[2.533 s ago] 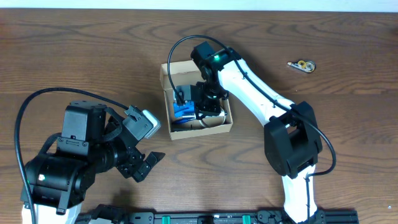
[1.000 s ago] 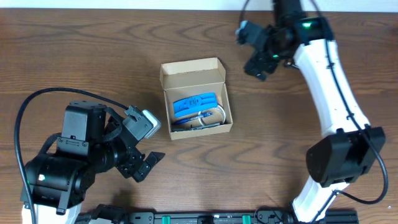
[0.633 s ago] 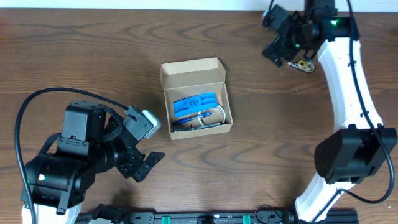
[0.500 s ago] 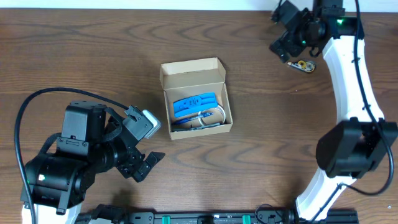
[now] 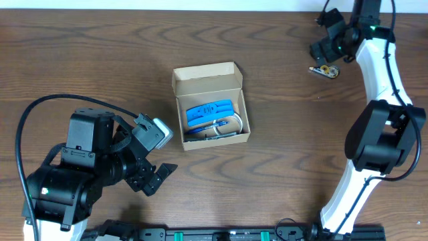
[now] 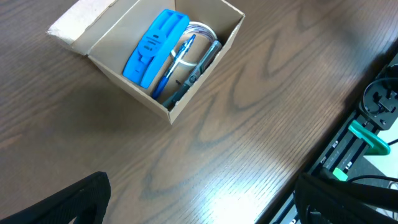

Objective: Pack container
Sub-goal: 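Release the marker and move the right gripper to the correction tape, then lower the right gripper onto the yellow correction tape and grasp it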

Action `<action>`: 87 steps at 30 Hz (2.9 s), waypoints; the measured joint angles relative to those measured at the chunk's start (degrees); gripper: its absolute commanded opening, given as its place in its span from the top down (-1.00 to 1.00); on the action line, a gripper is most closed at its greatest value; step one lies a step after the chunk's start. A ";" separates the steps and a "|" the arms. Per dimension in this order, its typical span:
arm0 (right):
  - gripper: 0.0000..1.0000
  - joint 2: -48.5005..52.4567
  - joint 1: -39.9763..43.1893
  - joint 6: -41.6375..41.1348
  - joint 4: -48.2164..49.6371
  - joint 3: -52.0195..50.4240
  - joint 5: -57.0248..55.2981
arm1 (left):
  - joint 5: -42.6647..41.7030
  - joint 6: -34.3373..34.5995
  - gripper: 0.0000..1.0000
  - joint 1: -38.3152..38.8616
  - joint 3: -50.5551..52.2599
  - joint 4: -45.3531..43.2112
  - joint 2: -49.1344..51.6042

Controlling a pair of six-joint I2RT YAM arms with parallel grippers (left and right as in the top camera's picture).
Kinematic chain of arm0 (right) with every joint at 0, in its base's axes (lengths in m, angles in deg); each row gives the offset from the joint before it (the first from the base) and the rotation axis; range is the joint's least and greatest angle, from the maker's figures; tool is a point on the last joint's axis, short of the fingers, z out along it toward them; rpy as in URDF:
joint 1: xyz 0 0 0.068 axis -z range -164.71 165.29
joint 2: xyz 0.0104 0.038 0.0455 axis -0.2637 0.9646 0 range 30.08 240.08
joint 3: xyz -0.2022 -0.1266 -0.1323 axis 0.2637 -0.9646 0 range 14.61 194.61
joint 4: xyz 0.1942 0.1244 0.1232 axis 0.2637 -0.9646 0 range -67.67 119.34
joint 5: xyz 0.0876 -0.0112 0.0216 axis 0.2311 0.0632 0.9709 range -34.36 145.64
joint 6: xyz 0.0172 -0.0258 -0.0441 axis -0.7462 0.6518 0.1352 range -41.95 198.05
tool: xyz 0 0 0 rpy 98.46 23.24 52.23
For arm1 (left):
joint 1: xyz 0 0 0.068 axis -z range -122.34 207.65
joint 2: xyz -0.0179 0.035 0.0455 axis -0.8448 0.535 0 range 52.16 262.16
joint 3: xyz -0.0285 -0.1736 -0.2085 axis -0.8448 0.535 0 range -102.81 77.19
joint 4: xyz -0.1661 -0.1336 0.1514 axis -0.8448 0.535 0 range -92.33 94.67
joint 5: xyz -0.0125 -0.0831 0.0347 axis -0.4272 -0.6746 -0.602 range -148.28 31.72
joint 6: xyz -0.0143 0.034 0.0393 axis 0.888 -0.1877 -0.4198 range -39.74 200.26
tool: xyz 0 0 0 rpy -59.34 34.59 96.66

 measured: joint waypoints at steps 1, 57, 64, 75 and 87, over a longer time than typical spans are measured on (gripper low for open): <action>-0.99 0.61 0.31 -0.66 0.00 0.44 -0.09 | 0.00 0.00 -0.90 0.00 0.00 0.00 0.00; -0.41 13.51 2.36 5.79 -9.35 5.55 -2.43 | 0.00 0.00 -0.90 0.02 0.00 0.00 0.00; -0.23 13.51 2.36 3.96 -9.44 5.55 -3.58 | 0.00 0.00 -0.90 0.00 0.00 0.00 0.00; 0.06 13.51 2.36 1.95 -9.44 5.55 -3.91 | 0.02 0.00 -0.90 0.00 0.00 0.00 0.00; 0.31 13.51 2.36 1.36 -9.49 5.73 -3.89 | 0.00 0.00 -0.90 0.02 0.00 0.00 0.00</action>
